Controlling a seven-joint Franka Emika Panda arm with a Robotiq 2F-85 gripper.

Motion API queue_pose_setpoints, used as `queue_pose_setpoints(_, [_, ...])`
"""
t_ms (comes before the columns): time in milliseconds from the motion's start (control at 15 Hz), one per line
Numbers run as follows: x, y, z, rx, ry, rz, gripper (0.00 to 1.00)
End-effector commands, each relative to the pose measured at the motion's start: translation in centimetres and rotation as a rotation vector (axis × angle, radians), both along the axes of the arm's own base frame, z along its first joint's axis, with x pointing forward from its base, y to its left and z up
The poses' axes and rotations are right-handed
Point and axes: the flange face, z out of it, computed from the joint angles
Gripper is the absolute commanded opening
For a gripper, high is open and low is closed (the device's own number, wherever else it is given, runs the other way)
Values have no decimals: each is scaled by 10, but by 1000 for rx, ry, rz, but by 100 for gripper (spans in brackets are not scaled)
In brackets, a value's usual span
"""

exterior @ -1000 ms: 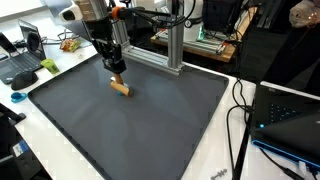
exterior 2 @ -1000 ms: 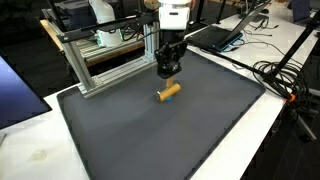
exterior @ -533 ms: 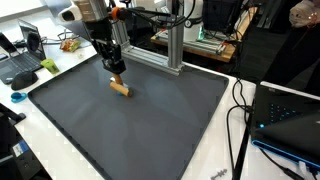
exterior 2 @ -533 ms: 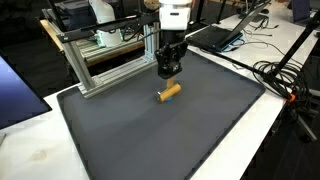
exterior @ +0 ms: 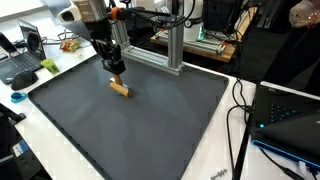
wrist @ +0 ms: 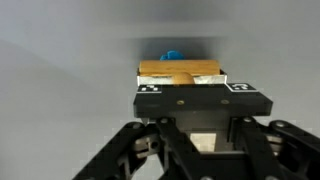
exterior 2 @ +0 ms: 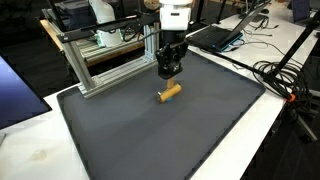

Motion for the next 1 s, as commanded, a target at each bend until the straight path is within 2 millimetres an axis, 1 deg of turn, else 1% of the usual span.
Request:
queue_pose_setpoints(0, [9,4,-14,8,-2,3,22])
queue_pose_setpoints(533, [14,4,-16,7,-16,7,22])
queue_pose_setpoints(733, [9,3,-20,1,64,-4,22])
queue_pose_setpoints(933, [4,3,-18,20,127,2,22])
